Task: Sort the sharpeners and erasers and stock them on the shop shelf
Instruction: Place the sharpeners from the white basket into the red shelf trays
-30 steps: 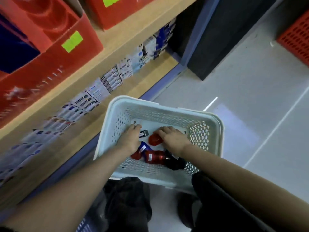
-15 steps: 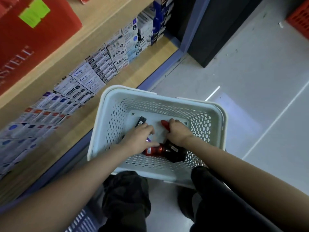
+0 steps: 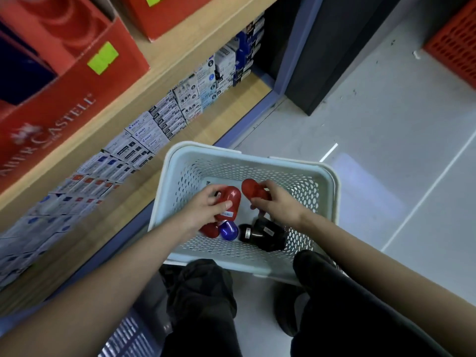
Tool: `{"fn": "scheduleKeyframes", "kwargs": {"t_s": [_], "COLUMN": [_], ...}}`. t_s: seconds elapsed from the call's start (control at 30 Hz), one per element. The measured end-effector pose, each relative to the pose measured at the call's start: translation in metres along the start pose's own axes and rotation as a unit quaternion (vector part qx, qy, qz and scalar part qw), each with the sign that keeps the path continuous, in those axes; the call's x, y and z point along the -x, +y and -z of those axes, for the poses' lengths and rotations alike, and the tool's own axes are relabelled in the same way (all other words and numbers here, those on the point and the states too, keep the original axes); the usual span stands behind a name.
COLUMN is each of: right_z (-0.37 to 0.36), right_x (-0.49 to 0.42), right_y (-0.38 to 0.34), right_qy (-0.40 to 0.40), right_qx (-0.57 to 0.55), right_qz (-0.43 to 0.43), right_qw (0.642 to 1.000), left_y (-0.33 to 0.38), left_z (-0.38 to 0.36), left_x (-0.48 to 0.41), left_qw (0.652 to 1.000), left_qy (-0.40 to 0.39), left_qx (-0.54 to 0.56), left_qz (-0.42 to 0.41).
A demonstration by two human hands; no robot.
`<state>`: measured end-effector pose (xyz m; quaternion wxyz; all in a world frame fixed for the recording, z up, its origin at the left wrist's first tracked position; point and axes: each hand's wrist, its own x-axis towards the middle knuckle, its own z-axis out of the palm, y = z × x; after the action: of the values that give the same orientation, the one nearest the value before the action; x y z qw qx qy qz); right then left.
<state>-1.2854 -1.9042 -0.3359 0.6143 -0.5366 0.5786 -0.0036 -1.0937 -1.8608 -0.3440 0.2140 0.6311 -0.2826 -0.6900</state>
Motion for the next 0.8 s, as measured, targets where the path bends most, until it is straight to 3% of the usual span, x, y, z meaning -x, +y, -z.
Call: {"fn": "scheduleKeyframes", "kwargs": {"t_s": [0.3, 0.5, 0.67, 0.8], "right_z": [0.050, 0.076, 0.111, 0.138], "right_x": [0.089, 0.142, 0.163, 0.154], "right_y": [-0.064, -0.136, -0.200, -0.242], "right_qy": [0.006, 0.028, 0.117, 0.197], "right_qx": [-0.245, -0.220, -0.113, -0.079], "right_qz": [0.092, 0.167, 0.254, 0.301], "right_qw": [0.965, 0.961, 0.954, 0.930], "left_y": [0.096, 0.176, 0.246, 0.269], "left_z": [-0.011, -0.022, -0.023, -0.021], "left_x": [0.082, 0.153, 0.192, 0.202], "left_qw": [0.990, 0.973, 0.944, 0.929], "left_qy": [-0.012, 0.053, 0.109, 0.165], "left_qx": [0.095, 0.053, 0.072, 0.092], "left_qz": [-0.099, -0.218, -0.302, -0.317]}}
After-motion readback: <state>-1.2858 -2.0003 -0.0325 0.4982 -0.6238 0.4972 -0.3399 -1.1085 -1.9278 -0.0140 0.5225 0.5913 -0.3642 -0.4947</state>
